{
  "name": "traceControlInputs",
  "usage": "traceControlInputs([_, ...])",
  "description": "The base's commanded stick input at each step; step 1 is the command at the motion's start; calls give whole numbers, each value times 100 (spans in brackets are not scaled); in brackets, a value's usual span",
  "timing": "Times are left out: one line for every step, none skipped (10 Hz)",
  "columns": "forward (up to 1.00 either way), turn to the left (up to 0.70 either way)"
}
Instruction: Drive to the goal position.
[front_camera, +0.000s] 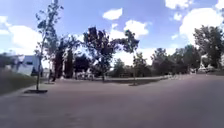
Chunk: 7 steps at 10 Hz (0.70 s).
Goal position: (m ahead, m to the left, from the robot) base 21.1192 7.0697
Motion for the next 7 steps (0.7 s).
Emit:
traceControlInputs([85,0])
traceControlInputs([85,0])
traceControlInputs([85,0])
traceControlInputs([85,0])
traceControlInputs([85,0])
traceControlInputs([85,0])
traceControlInputs([85,0])
